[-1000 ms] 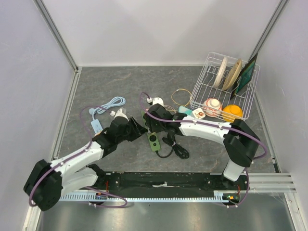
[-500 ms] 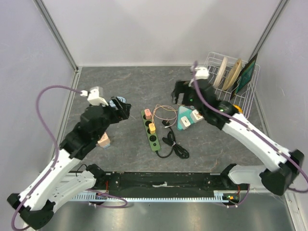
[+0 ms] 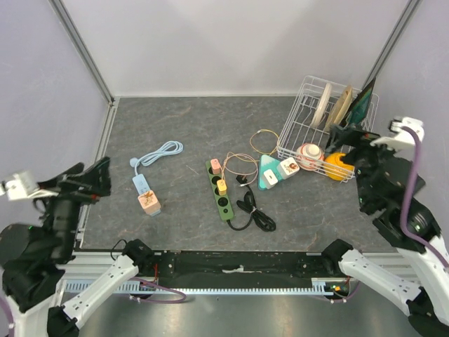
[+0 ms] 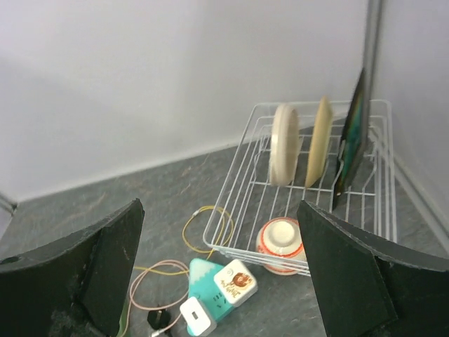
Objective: Insert the plug
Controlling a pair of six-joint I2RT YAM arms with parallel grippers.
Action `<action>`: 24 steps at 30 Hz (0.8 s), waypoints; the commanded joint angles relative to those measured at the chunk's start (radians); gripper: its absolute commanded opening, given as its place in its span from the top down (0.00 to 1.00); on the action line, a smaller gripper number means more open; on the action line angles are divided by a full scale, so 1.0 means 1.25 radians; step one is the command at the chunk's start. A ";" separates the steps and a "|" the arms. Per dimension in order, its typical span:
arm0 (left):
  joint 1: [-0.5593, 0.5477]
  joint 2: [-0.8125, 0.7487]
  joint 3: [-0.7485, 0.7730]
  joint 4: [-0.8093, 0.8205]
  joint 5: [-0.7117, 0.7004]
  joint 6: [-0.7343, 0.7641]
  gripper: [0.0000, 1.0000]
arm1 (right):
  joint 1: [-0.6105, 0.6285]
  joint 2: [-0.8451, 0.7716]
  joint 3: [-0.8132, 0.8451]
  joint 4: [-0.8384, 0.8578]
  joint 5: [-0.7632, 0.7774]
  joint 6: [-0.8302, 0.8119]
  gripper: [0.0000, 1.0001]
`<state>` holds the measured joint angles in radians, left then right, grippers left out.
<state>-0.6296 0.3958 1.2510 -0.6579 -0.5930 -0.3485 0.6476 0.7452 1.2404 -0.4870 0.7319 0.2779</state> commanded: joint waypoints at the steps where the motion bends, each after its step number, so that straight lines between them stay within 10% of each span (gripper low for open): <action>1: 0.003 -0.071 0.014 -0.015 -0.073 0.082 0.04 | -0.001 -0.082 -0.050 0.009 0.083 -0.052 0.02; 24: 0.003 -0.173 -0.046 0.021 -0.117 0.070 0.01 | -0.001 -0.156 -0.100 0.056 0.104 -0.086 0.02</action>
